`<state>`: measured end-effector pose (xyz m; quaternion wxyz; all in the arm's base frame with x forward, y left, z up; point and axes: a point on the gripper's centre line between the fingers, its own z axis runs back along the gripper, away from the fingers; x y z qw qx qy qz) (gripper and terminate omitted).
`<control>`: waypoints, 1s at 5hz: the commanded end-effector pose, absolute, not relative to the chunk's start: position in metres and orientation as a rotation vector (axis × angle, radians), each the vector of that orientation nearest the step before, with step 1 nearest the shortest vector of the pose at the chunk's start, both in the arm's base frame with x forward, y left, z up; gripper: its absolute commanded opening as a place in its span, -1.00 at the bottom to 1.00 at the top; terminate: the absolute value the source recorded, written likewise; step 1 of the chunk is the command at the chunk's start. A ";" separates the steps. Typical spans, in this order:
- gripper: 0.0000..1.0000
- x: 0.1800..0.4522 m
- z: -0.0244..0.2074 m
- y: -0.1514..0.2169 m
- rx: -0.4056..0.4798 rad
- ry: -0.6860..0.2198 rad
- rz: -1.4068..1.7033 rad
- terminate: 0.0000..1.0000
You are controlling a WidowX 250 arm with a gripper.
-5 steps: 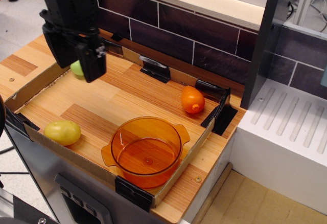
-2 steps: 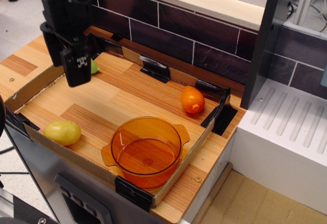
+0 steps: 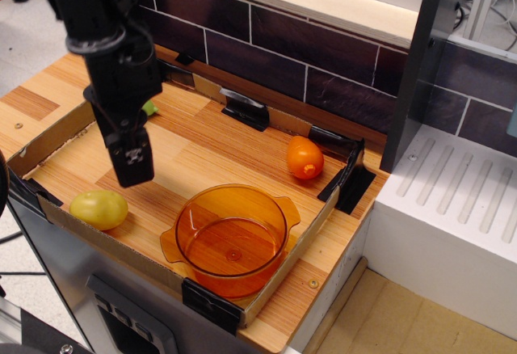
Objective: Put potato in pot
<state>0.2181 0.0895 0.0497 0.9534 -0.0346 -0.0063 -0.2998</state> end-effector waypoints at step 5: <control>1.00 0.190 0.007 0.104 0.040 0.080 -0.754 -1.00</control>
